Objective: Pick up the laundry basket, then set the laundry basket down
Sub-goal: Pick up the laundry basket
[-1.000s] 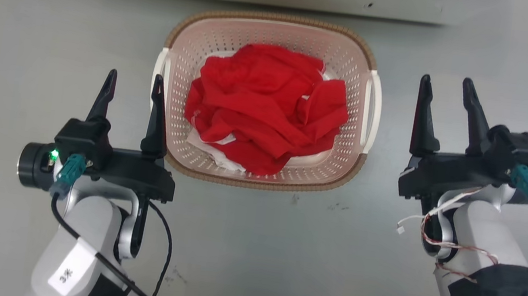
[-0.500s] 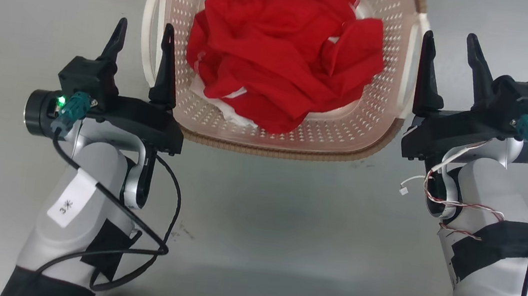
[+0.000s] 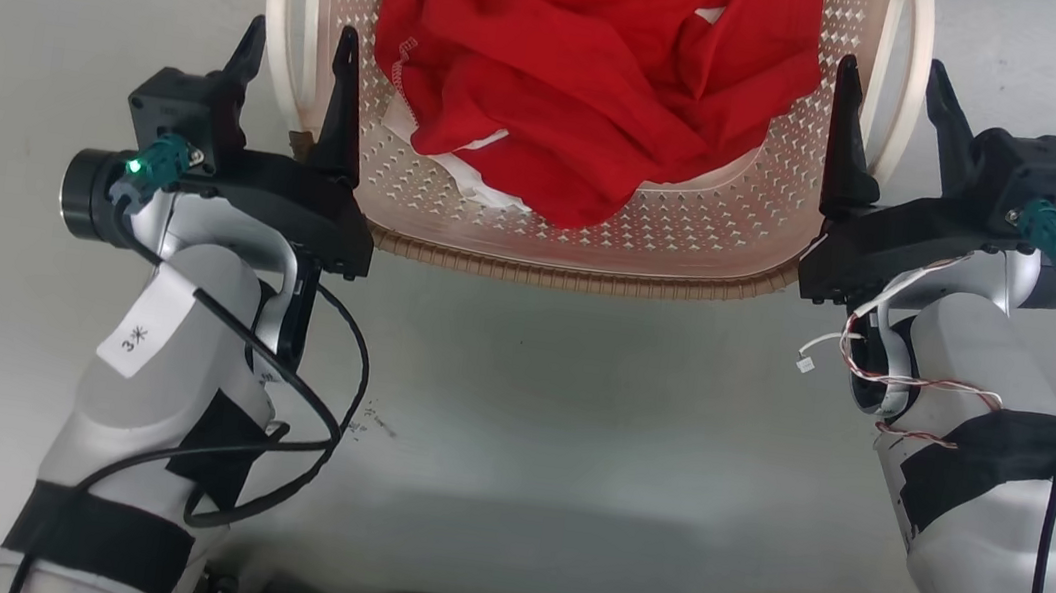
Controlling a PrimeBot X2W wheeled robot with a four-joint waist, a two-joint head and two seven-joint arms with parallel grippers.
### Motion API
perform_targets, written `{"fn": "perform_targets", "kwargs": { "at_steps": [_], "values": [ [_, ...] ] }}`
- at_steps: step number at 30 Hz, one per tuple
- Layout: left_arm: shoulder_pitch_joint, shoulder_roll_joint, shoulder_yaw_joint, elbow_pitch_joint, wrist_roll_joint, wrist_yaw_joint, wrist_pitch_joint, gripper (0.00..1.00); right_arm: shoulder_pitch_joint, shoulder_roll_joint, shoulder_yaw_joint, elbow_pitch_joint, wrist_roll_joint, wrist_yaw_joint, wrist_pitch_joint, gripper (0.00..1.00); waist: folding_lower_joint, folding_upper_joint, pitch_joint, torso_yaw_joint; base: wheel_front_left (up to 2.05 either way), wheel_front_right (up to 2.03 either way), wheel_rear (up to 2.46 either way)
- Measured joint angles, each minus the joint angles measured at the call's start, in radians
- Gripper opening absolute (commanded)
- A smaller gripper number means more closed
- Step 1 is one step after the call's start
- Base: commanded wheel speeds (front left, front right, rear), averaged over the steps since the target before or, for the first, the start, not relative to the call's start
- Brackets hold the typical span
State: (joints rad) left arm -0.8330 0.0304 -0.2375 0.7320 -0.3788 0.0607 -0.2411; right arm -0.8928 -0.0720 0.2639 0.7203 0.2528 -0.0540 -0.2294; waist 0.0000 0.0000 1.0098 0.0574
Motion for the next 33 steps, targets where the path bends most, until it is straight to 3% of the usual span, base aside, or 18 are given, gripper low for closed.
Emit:
{"fn": "perform_targets", "kwargs": {
  "at_steps": [11,13,14,18,19,20,33],
  "values": [
    [-0.061,-0.001,-0.032,0.112,-0.043,-0.018,0.002,1.00,-0.042,0.001,0.038,0.065,0.024,-0.008,-0.001,1.00,-0.0001,-0.0001,0.024,-0.001,0.00,0.00,0.00],
    [-0.071,-0.001,-0.043,0.124,-0.053,-0.018,0.002,1.00,-0.044,-0.001,0.050,0.067,0.036,-0.009,-0.002,0.87,-0.0001,-0.0001,0.026,0.000,0.00,0.00,0.00],
    [-0.074,-0.001,-0.050,0.131,-0.057,-0.021,0.003,0.75,-0.049,-0.001,0.058,0.068,0.047,-0.009,-0.002,0.76,-0.0001,-0.0001,0.027,0.001,0.00,0.00,0.00],
    [-0.087,-0.001,-0.075,0.150,-0.070,-0.031,0.003,0.13,-0.065,-0.002,0.086,0.075,0.067,-0.017,-0.007,0.39,-0.0001,-0.0001,0.029,0.003,0.00,0.00,0.00],
    [-0.088,-0.001,-0.080,0.157,-0.074,-0.033,0.002,0.00,-0.067,-0.003,0.093,0.078,0.071,-0.017,-0.010,0.22,-0.0001,-0.0001,0.030,0.003,0.00,0.00,0.00],
    [-0.090,0.003,-0.083,0.163,-0.082,-0.035,0.002,0.00,-0.069,-0.002,0.099,0.081,0.079,-0.020,-0.010,0.00,-0.0001,-0.0002,0.030,0.004,0.00,0.00,0.00],
    [-0.106,0.005,-0.153,0.230,-0.121,-0.043,0.002,0.00,-0.082,-0.002,0.157,0.152,0.147,-0.043,-0.011,0.00,0.0000,0.0000,0.001,0.000,0.00,0.00,0.00]
  ]
}}
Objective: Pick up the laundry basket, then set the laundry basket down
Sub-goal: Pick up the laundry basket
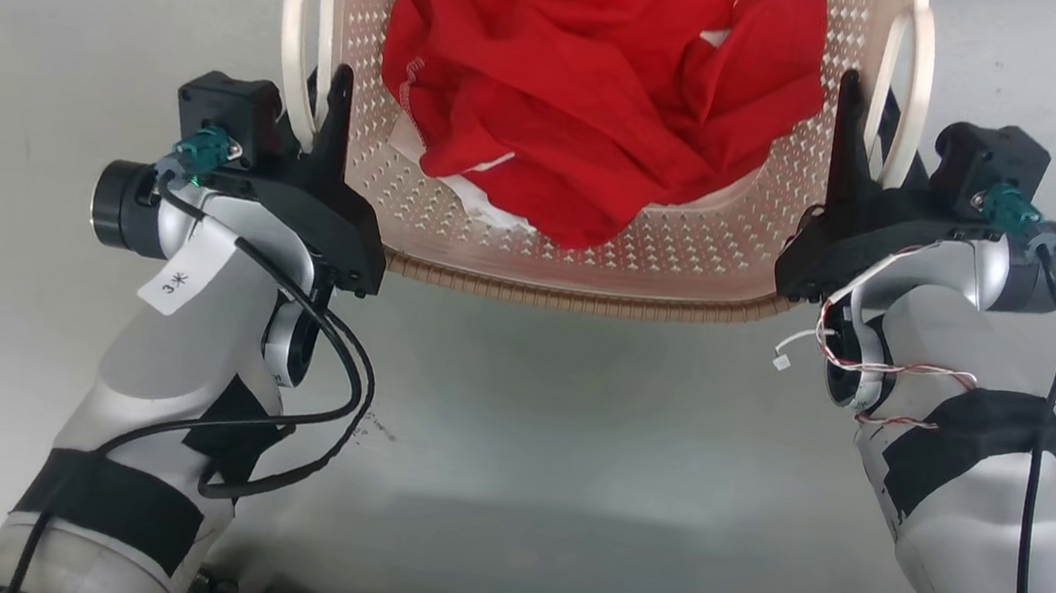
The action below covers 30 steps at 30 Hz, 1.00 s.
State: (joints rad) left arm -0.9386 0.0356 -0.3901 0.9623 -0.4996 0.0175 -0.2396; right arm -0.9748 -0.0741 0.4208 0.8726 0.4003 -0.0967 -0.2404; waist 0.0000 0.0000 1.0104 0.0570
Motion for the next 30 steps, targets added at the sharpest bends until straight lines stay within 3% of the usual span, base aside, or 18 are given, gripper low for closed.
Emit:
{"fn": "perform_targets", "kwargs": {
  "at_steps": [15,30],
  "values": [
    [0.046,-0.010,-0.056,0.086,-0.036,-0.001,-0.001,0.00,0.041,0.012,0.046,0.110,0.078,-0.001,0.000,0.00,0.0000,0.0000,-0.115,-0.011,0.00,0.00,0.00],
    [0.217,-0.012,-0.141,0.152,-0.106,-0.002,-0.002,0.00,0.221,0.015,0.201,0.143,0.235,0.002,0.043,0.00,-0.0001,0.0000,-0.328,-0.028,0.00,0.00,0.00]
  ]
}}
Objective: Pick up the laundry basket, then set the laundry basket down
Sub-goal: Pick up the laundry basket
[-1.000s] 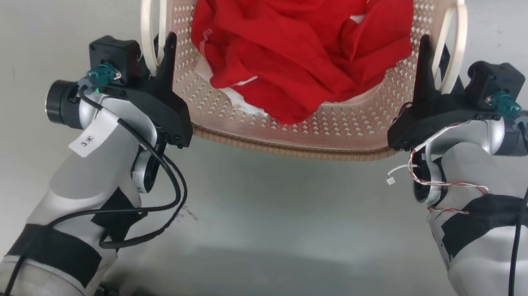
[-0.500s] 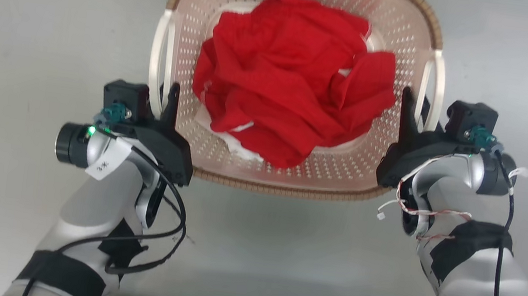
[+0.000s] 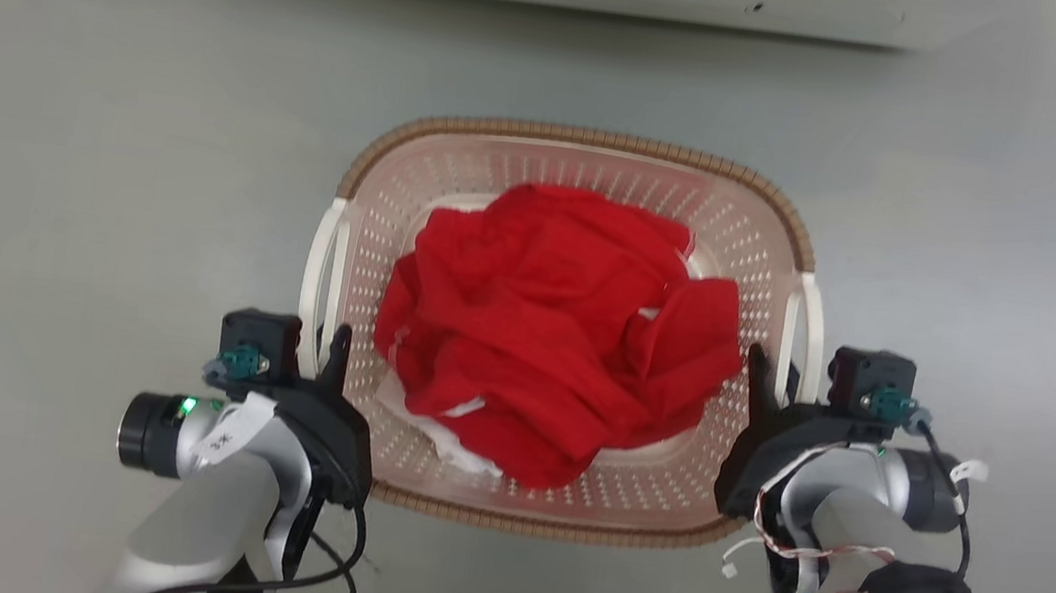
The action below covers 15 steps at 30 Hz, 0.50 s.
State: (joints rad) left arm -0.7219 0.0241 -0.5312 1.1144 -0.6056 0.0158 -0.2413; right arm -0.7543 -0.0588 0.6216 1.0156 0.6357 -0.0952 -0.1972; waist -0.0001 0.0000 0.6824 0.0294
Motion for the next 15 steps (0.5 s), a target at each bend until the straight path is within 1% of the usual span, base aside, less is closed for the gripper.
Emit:
{"fn": "perform_targets", "kwargs": {
  "at_steps": [6,12,15],
  "values": [
    [0.057,0.002,-0.022,0.027,-0.013,-0.007,0.004,0.00,0.064,0.000,0.061,-0.007,0.062,0.000,0.040,0.00,0.0000,0.0000,-0.087,-0.004,0.00,0.00,0.00],
    [0.114,0.002,-0.036,0.059,-0.027,-0.013,0.035,0.00,0.130,0.000,0.109,-0.021,0.136,-0.003,0.088,0.00,-0.0001,-0.0001,-0.176,-0.009,0.00,0.00,0.00],
    [0.145,0.002,-0.045,0.071,-0.037,-0.016,0.052,0.00,0.158,0.001,0.137,-0.021,0.161,-0.011,0.118,0.00,-0.0001,-0.0001,-0.220,-0.011,0.00,0.00,0.00]
  ]
}}
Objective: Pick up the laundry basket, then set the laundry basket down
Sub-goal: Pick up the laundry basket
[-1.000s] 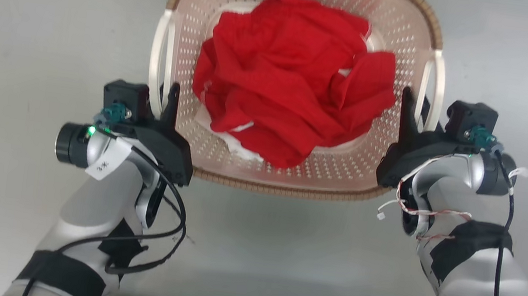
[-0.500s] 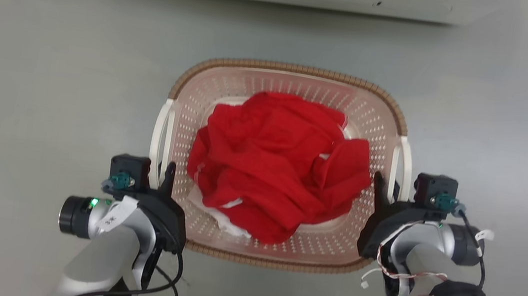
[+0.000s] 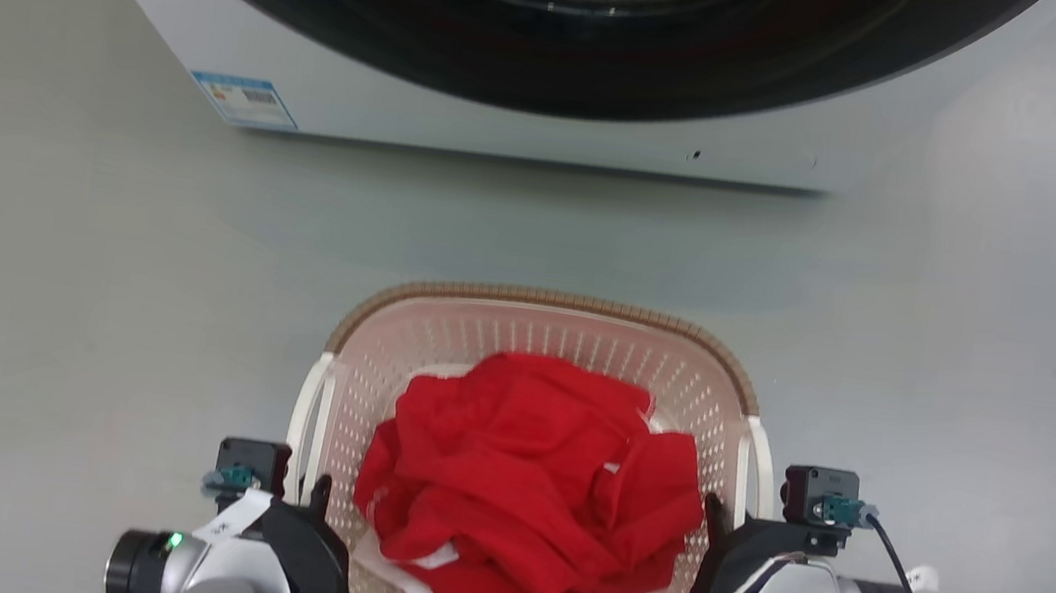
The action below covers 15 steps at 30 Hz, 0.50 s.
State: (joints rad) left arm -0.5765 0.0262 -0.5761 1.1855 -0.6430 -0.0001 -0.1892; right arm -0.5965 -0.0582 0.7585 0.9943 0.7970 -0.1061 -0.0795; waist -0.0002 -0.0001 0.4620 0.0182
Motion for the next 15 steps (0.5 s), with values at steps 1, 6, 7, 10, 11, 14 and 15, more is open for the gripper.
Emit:
{"fn": "perform_targets", "kwargs": {
  "at_steps": [1,6,7,10,11,14,15],
  "values": [
    [0.012,0.000,-0.005,0.001,-0.008,0.000,0.007,0.00,0.008,0.000,0.006,0.000,0.014,-0.001,0.011,0.00,0.0000,0.0000,-0.015,-0.001,0.00,0.00,0.00],
    [0.073,0.001,-0.023,0.004,-0.042,-0.009,0.049,0.00,0.052,0.000,0.041,0.002,0.062,-0.009,0.067,0.00,-0.0001,-0.0001,-0.089,-0.005,0.00,0.00,0.00],
    [0.084,0.001,-0.026,0.005,-0.046,-0.009,0.054,0.00,0.060,0.000,0.050,0.002,0.074,-0.010,0.076,0.00,0.0000,0.0000,-0.104,-0.006,0.00,0.00,0.00],
    [0.116,0.002,-0.038,0.007,-0.053,-0.009,0.075,0.00,0.086,0.000,0.072,0.002,0.098,-0.014,0.102,0.00,0.0000,0.0000,-0.148,-0.008,0.00,0.00,0.00],
    [0.126,0.002,-0.041,0.008,-0.057,-0.009,0.081,0.00,0.095,0.000,0.080,0.001,0.104,-0.014,0.109,0.00,0.0000,0.0000,-0.163,-0.008,0.00,0.00,0.00],
    [0.157,0.003,-0.050,0.012,-0.063,-0.009,0.098,0.00,0.123,0.000,0.103,0.000,0.123,-0.019,0.131,0.00,0.0000,0.0001,-0.208,-0.010,0.00,0.00,0.00],
    [0.167,0.003,-0.053,0.015,-0.070,-0.009,0.104,0.00,0.132,0.000,0.111,-0.001,0.132,-0.019,0.137,0.00,0.0000,0.0001,-0.223,-0.011,0.00,0.00,0.00]
  ]
}}
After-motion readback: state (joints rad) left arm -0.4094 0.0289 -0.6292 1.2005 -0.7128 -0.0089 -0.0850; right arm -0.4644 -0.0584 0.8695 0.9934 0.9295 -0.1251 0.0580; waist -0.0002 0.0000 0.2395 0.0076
